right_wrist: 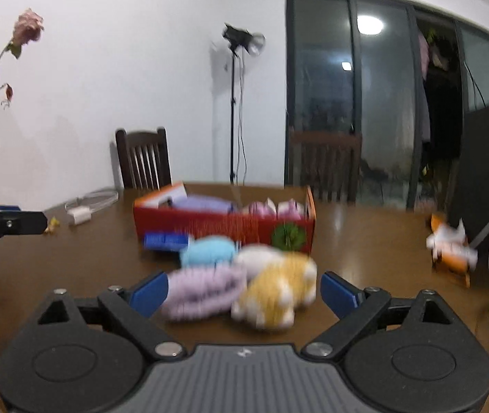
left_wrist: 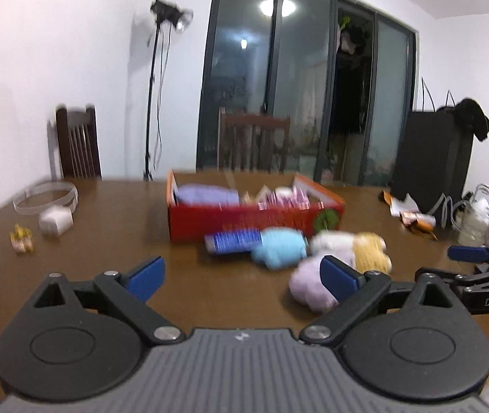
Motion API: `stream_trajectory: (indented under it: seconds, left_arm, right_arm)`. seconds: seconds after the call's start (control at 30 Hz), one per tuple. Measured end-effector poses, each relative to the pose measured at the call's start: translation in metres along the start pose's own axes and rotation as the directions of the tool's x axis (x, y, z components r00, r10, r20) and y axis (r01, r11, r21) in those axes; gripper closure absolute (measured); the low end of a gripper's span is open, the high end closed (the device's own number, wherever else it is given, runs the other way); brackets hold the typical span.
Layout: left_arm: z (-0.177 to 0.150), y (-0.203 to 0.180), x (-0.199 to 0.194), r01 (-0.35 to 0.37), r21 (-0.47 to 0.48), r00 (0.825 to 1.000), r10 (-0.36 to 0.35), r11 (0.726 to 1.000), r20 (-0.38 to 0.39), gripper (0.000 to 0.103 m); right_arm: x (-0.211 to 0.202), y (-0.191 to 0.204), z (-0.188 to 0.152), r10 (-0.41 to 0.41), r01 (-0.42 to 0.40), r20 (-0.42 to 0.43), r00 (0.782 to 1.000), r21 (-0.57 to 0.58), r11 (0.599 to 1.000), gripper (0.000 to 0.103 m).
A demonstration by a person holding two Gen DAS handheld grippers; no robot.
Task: Organize soft objects
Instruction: 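Withdraw both grippers from the box toward the pile, then grasp the yellow-and-white plush sheep with both grippers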
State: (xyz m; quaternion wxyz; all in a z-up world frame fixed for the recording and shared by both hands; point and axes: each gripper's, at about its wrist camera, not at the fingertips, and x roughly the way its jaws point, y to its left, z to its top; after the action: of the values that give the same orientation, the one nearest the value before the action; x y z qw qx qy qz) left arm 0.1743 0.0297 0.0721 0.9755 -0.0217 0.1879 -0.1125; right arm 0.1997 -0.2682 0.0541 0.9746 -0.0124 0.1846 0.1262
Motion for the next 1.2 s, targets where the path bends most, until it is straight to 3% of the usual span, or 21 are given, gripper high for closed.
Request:
stream_trajectory:
  seconds: [0.13,0.27,0.43,0.57,0.6,0.7,0.83,0.93,1.0,1.07,1.1,1.13,1.17,1.2]
  left_arm:
    - [0.002,-0.001,0.013,-0.033,0.033,0.999,0.034,0.999,-0.005,0.005]
    - [0.001,-0.005,0.027,-0.006,0.019,1.000,0.007,1.000,-0.029,0.005]
    - [-0.006,-0.023,0.057,0.044,0.026,0.995,-0.042,0.999,-0.092,0.005]
    - [-0.015,-0.040,0.079,0.059,0.073,0.991,-0.050,0.996,-0.122,0.005]
    - [-0.017,-0.044,0.083,0.059,0.087,0.991,-0.048,0.994,-0.128,0.005]
    - [-0.022,-0.048,0.092,0.075,0.101,0.988,-0.060,0.992,-0.145,0.005]
    - [-0.031,-0.038,0.103,0.094,0.051,0.979,-0.083,0.994,-0.184,0.005]
    - [-0.033,-0.032,0.105,0.097,0.008,0.976,-0.094,0.995,-0.195,0.005]
    - [-0.032,-0.029,0.105,0.090,-0.004,0.979,-0.089,0.996,-0.185,0.005]
    - [-0.029,-0.024,0.104,0.067,-0.012,0.983,-0.068,0.998,-0.173,0.005]
    - [-0.028,-0.020,0.102,0.047,-0.020,0.985,-0.049,0.999,-0.167,0.005]
    - [-0.027,-0.017,0.099,0.028,-0.029,0.986,-0.033,0.999,-0.162,0.005]
    - [-0.026,-0.013,0.096,0.016,-0.038,0.987,-0.022,0.999,-0.157,0.005]
    - [-0.026,-0.009,0.091,0.013,-0.043,0.989,-0.019,0.999,-0.145,0.005]
  right_arm:
    - [0.009,0.000,-0.010,0.010,-0.009,-0.048,0.999,0.011,1.000,0.008]
    - [0.031,-0.011,-0.010,0.003,0.000,-0.042,0.999,0.060,0.998,0.011]
    - [0.082,-0.032,-0.003,-0.040,0.055,-0.117,0.992,0.130,0.990,0.025]
    - [0.118,-0.050,-0.004,0.011,0.027,-0.156,0.988,0.236,0.971,0.037]
    - [0.124,-0.054,-0.005,0.032,0.012,-0.160,0.987,0.263,0.965,0.048]
    - [0.123,-0.059,-0.009,0.039,0.008,-0.152,0.988,0.295,0.956,0.056]
    - [0.095,-0.064,-0.013,-0.069,0.103,-0.152,0.986,0.224,0.969,0.056]
    - [0.065,-0.060,-0.024,-0.087,0.126,-0.188,0.978,0.212,0.969,0.056]
    - [0.046,-0.044,-0.028,-0.048,0.093,-0.208,0.977,0.213,0.973,0.048]
    - [0.029,-0.020,-0.030,0.149,-0.098,-0.209,0.967,0.236,0.967,0.045]
    - [0.021,-0.011,-0.029,0.286,-0.237,-0.188,0.940,0.244,0.940,0.047]
    - [0.016,-0.006,-0.026,0.368,-0.321,-0.166,0.915,0.255,0.912,0.045]
    - [0.010,-0.003,-0.022,0.399,-0.353,-0.144,0.906,0.266,0.897,0.044]
    - [0.007,-0.003,-0.018,0.395,-0.352,-0.126,0.910,0.266,0.897,0.044]
